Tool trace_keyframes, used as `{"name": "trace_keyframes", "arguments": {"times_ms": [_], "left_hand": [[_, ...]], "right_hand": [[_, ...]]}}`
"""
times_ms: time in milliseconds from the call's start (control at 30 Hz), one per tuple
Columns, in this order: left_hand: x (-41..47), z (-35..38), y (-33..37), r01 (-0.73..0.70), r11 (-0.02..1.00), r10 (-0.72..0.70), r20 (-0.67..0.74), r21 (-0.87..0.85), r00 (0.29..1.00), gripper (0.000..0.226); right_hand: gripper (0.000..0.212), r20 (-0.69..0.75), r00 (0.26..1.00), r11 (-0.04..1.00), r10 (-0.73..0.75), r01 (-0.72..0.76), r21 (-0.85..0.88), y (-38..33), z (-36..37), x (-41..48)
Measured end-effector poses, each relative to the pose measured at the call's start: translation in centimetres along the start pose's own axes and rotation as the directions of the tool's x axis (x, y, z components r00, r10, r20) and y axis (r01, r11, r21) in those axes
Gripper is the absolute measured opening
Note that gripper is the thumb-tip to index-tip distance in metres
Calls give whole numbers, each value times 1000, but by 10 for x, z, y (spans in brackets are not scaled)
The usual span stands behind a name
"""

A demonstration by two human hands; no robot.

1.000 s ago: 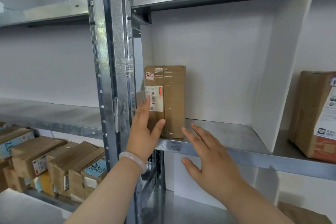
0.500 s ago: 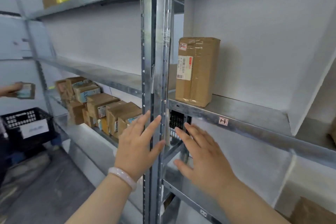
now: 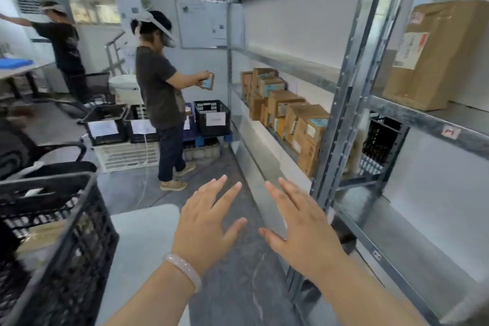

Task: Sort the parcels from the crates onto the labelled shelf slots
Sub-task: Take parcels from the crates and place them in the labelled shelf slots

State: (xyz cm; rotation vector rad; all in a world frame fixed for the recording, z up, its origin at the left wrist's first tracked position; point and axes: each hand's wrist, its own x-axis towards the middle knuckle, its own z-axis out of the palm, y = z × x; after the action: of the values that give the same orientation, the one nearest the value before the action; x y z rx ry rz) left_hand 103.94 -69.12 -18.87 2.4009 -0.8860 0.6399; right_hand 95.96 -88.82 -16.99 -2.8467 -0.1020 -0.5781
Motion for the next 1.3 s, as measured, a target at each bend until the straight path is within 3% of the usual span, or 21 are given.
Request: {"name": "trace_keyframes", "arguments": {"times_ms": [300,567,767,900,1067,1300], "left_hand": [[-135,-112,-86,325,918,-333,-6,226,943,65],[-195,-176,-181,442,866,-441,-61,234,895,62],[-211,-211,-297,509,832,-523,5,218,852,64],[-209,-209,-374,513,839,-536,109,184,837,66],[-190,-179,-441,478,863,-505,269,163,820,67],[-153,-119,-502,371,908,-417,496,193,762,68]], "right_hand": [[77,39,953,934,-302,287,214,-158,61,21],[73,90,909,886,-408,370,281,-273,118,58],[74,120,925,904,-360,314,289,-374,172,104],[73,200,922,935,-333,294,200,-421,215,140],[73,257,955,979,-152,110,169,-439,253,164],[73,397,918,995,-23,-17,99,-433,287,158]]}}
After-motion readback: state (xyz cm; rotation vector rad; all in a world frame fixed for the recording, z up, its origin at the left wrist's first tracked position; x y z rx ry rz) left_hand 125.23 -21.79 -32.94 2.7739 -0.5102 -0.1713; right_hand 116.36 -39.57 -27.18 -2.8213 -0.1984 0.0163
